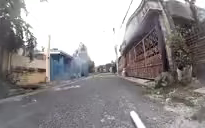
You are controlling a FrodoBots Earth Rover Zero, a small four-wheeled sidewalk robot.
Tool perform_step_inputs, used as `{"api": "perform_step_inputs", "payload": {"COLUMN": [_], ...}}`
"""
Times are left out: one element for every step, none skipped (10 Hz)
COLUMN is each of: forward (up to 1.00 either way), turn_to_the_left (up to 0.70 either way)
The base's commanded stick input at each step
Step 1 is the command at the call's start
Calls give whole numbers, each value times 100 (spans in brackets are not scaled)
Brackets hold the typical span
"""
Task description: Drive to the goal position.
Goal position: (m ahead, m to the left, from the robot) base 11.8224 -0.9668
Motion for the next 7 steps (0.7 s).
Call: {"api": "perform_step_inputs", "payload": {"forward": [50, 50, 50, 50, 50, 50, 50], "turn_to_the_left": [0, 0, 0, 0, 0, 0, 0]}}
